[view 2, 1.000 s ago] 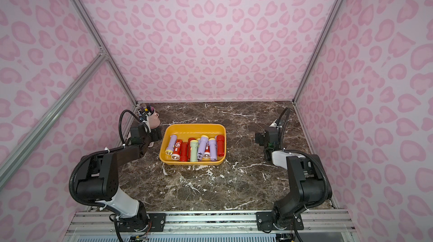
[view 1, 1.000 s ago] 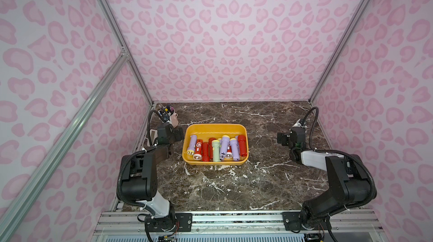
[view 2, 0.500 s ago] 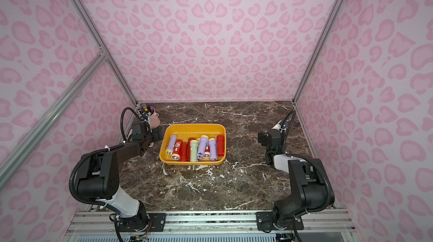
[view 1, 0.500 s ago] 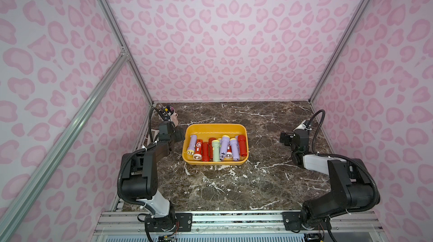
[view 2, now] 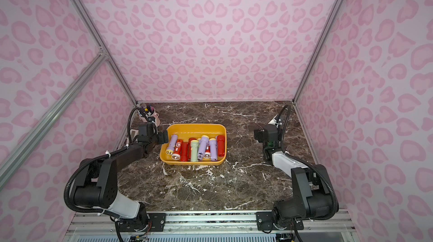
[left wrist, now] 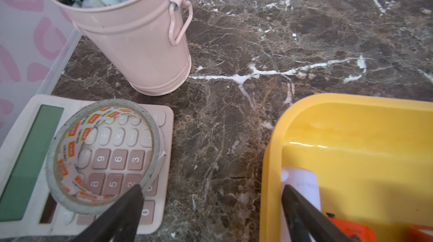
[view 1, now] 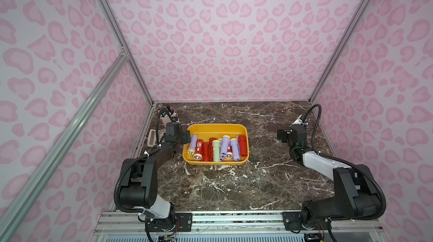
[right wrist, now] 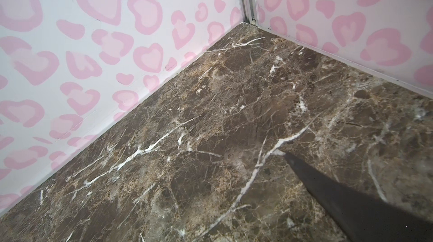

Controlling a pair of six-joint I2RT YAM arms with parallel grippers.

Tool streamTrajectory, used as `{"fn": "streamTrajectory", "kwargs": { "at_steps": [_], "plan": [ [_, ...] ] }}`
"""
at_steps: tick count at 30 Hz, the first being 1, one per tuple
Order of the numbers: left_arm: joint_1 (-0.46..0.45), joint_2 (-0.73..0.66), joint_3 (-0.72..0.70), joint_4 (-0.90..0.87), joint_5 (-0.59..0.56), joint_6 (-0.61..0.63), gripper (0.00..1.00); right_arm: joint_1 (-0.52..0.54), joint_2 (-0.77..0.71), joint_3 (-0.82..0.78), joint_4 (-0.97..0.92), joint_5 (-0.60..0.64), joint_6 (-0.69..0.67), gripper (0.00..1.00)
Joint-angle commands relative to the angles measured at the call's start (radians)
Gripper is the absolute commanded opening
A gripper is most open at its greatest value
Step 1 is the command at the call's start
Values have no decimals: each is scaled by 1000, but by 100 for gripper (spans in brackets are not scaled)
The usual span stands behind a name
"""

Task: Put the flashlights into the storage boxes
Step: Move the storage box to the center of the board.

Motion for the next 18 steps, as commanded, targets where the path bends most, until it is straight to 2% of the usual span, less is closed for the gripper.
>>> {"fn": "streamTrajectory", "kwargs": {
  "at_steps": [1,8,18],
  "plan": [
    [-7,16,32,-65,10,-17,92,8,-16,14,-49,-6,7,100],
    [-87,22,114,-240,-71,-5,90,10,-27,65,-128,-12,23,100],
    [-94,61,224,-358,76,-88,88,10,-34,83,-178,-1,29,100]
  ]
}}
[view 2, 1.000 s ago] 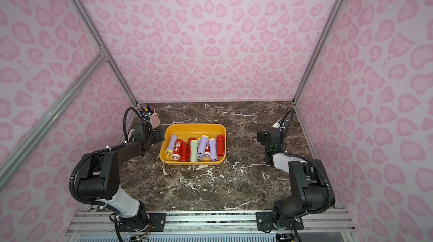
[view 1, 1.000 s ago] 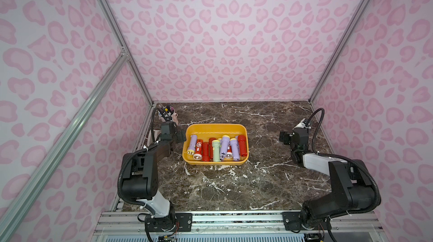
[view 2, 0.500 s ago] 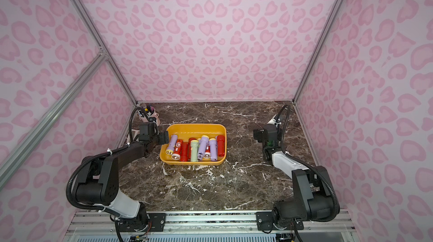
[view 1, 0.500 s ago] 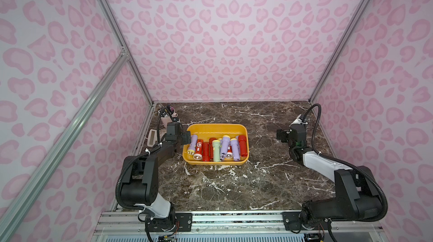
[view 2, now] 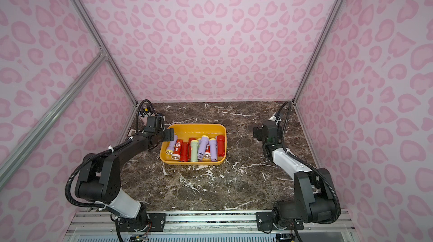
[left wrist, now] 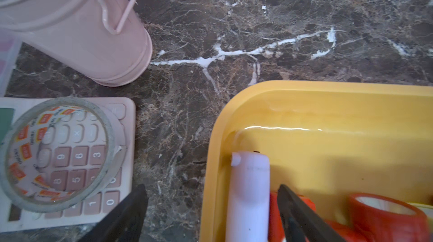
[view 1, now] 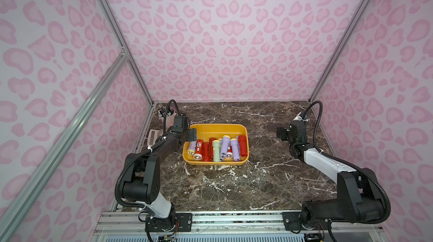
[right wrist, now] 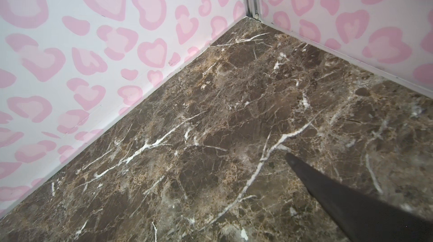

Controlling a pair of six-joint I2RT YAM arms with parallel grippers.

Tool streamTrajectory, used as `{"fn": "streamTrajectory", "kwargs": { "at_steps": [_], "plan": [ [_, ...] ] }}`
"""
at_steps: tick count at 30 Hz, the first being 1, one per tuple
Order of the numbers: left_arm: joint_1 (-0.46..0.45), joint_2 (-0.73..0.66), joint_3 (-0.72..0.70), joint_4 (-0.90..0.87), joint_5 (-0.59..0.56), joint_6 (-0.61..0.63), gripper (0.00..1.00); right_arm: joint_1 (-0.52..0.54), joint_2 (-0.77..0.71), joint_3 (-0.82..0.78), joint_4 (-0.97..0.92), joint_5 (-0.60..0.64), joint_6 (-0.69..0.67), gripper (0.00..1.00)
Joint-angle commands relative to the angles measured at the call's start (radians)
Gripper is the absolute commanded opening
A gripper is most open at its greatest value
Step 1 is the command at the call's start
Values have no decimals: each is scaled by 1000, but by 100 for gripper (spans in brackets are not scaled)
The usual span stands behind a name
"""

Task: Put the flashlights into the storage boxes
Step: Move the storage box to the center of the board.

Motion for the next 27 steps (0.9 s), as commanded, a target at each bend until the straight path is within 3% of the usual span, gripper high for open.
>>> {"fn": "streamTrajectory", "kwargs": {
  "at_steps": [1,12,27],
  "plan": [
    [0,18,27,-58,55,-36,87,1,-8,1,-13,6,3,100],
    [-44,-13,-10,-41,149,-127,85,3,-9,8,-29,-8,20,100],
    [-174,39,82,-54,126,-143,84,3,-3,-3,-28,16,11,100]
  ]
}}
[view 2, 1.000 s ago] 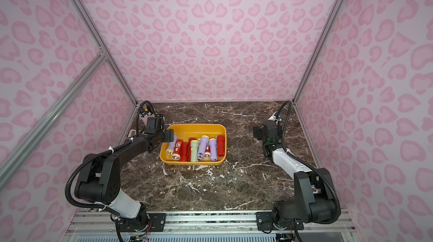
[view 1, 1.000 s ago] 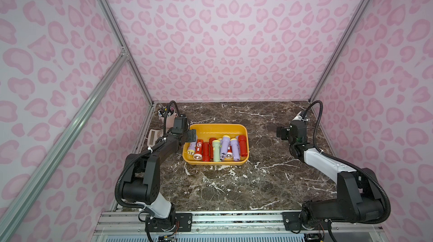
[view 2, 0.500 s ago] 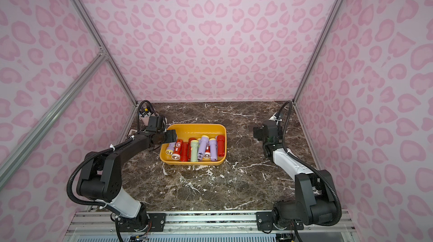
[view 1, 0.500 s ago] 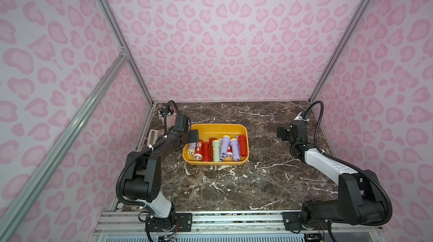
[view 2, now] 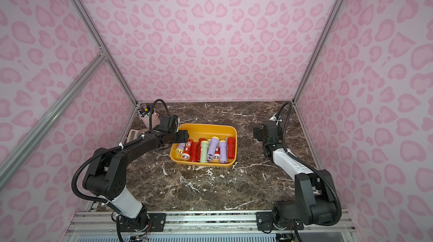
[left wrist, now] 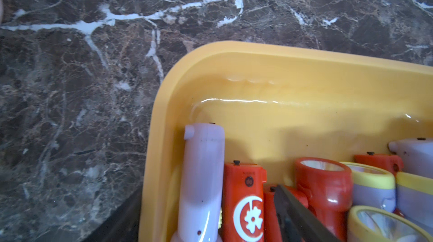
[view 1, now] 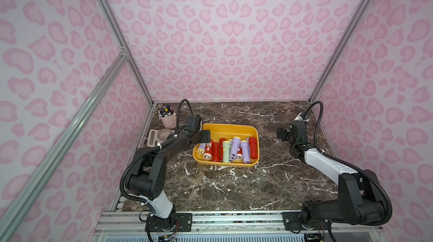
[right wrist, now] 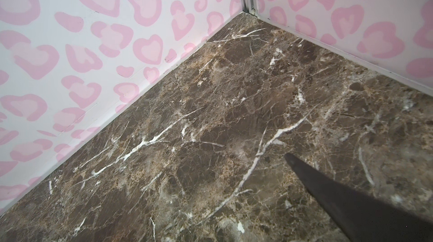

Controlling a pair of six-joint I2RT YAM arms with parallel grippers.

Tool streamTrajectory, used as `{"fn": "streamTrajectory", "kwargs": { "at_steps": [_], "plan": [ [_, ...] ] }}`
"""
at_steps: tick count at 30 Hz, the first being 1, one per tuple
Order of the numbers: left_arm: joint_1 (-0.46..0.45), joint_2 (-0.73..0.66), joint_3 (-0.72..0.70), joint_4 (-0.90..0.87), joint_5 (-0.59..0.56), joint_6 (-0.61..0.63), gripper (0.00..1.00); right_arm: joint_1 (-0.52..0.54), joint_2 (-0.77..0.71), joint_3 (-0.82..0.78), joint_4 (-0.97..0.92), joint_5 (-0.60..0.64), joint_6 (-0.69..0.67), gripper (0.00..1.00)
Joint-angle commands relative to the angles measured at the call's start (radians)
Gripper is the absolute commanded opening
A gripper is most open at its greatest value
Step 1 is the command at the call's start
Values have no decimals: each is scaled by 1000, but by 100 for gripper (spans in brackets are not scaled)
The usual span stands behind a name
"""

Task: Put the flashlights into the storage boxes
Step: Move the storage box to the center of the board, then reset both arms

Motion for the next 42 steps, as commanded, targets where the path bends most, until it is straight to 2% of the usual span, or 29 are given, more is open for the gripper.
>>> {"fn": "streamTrajectory", "kwargs": {
  "at_steps": [1,4,6,9,12,20,22,24,29,33,37,42],
  "plan": [
    [-3,-25,18,-7,-27,30,85,1,9,-10,16,14,-7,100],
    [8,-81,3,-15,-132,96,88,-1,8,-24,39,4,-12,100],
    [39,-131,-30,14,-157,130,91,-2,9,-29,50,-3,-12,100],
    [124,-223,-127,130,-119,161,91,-6,18,-28,54,-4,-12,100],
    [178,-279,-227,283,-137,211,92,-19,26,-33,72,-13,-14,100],
    [312,-262,-375,591,-5,206,92,-75,22,-101,181,-107,8,100],
    [341,-265,-380,606,33,197,92,-79,17,-120,207,-103,6,100],
    [350,-282,-422,694,30,200,92,-81,20,-126,218,-100,3,100],
    [357,-316,-452,692,-25,232,92,-89,29,-127,224,-99,1,100],
    [358,-332,-552,787,-68,246,92,-93,34,-143,246,-113,-7,100],
    [361,-317,-660,1005,-97,237,92,-93,32,-167,288,-122,-23,100],
    [371,-264,-722,1152,-95,222,92,-98,35,-259,453,-104,-40,100]
  ]
}}
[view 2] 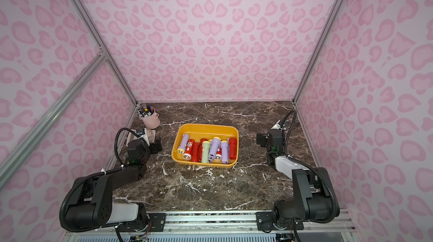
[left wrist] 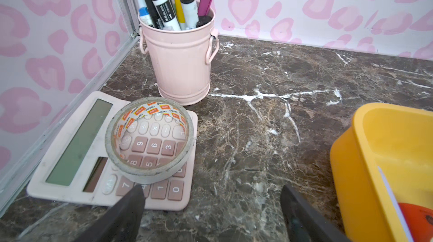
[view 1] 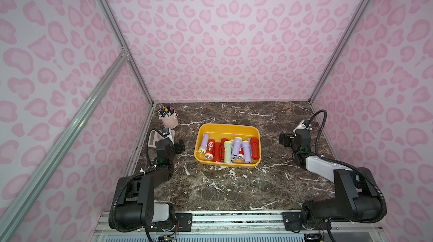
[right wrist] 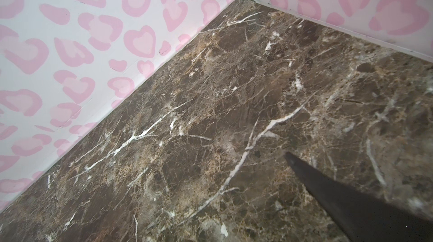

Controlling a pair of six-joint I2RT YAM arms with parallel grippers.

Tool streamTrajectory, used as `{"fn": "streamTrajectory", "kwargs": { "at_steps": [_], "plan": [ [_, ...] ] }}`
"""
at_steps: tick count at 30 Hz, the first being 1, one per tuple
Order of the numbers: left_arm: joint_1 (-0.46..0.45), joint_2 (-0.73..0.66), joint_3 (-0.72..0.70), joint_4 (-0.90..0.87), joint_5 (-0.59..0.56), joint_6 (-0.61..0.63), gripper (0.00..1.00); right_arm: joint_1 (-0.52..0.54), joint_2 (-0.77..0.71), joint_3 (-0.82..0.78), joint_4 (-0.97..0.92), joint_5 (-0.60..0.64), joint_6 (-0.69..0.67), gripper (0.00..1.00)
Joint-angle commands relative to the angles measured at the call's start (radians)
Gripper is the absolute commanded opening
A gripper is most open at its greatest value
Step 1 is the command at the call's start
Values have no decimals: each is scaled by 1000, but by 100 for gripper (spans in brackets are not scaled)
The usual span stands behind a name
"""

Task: Put the flashlights into the storage boxes
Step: Reset both arms

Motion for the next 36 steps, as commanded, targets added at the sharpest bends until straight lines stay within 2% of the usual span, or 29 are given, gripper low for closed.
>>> {"fn": "streamTrajectory", "kwargs": {
  "at_steps": [1,5,14,23,26,30,36],
  "plan": [
    [1,37,-22,201,-14,-3,91,-1,11,-52,172,17,-24,100],
    [2,68,-37,254,-21,-8,91,-4,54,-95,286,-3,-39,100],
    [3,76,-36,257,-29,-8,94,-23,90,-128,363,-56,-35,100],
    [-3,75,-37,257,-41,-6,95,-27,102,-144,399,-27,-19,100],
    [-6,74,-37,256,-45,-6,97,-35,129,-166,481,19,13,100],
    [-8,73,-35,253,-44,-1,97,-35,111,-150,415,14,9,100],
    [-35,79,-22,235,-79,22,97,-35,117,-152,432,15,10,100]
  ]
}}
